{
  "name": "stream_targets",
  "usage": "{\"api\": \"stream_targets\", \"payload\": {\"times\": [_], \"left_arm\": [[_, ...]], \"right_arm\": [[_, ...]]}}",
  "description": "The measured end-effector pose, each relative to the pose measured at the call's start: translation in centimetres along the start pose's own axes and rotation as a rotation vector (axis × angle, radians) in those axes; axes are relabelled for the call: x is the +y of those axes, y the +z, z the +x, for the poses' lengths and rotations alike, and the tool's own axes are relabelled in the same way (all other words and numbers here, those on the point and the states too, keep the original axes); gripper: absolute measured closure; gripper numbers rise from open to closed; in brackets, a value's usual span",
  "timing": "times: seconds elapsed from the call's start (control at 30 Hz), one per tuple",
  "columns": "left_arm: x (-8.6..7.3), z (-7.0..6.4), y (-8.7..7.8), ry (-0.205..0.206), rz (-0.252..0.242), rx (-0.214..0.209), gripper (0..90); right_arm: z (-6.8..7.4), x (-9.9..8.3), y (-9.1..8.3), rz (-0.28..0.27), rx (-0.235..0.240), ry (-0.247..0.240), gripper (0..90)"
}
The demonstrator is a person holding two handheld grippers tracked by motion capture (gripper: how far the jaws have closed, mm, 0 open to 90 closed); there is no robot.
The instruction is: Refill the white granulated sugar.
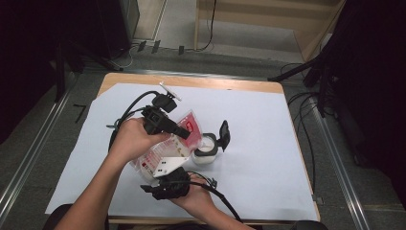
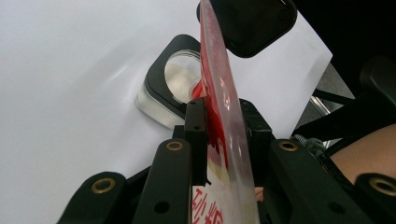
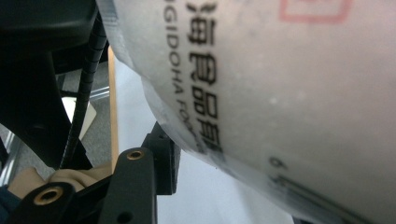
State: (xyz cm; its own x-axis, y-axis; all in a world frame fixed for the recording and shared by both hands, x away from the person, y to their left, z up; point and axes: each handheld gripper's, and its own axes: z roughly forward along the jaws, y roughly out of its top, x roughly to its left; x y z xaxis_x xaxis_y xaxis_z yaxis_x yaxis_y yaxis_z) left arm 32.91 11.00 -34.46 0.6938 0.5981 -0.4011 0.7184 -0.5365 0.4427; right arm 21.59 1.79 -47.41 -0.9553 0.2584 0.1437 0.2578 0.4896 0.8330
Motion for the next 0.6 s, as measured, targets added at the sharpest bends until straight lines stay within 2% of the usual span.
{"api": "stream_targets", "payload": {"times": [0.2,0.37,0.43,0.47,0.6], "left_arm": [[-0.04,-0.05,0.42,0.03,0.021,0.009,78.0],[-0.12,-0.08,0.73,0.025,0.019,0.013,79.8],[-0.21,0.0,0.57,0.045,0.029,0.01,81.6],[-0.28,-0.16,0.52,0.034,0.02,0.006,82.3],[-0.39,-0.29,0.02,0.048,0.006,0.002,84.7]], "right_arm": [[-0.05,-0.48,0.39,0.022,-0.002,-0.008,57.7],[-0.14,-0.7,0.54,0.033,-0.002,-0.029,57.6],[-0.11,-0.7,0.52,0.039,0.003,-0.026,57.7],[-0.09,-0.7,0.52,0.043,-0.001,-0.028,57.7],[-0.25,-0.7,0.41,0.051,-0.005,-0.036,58.3]]}}
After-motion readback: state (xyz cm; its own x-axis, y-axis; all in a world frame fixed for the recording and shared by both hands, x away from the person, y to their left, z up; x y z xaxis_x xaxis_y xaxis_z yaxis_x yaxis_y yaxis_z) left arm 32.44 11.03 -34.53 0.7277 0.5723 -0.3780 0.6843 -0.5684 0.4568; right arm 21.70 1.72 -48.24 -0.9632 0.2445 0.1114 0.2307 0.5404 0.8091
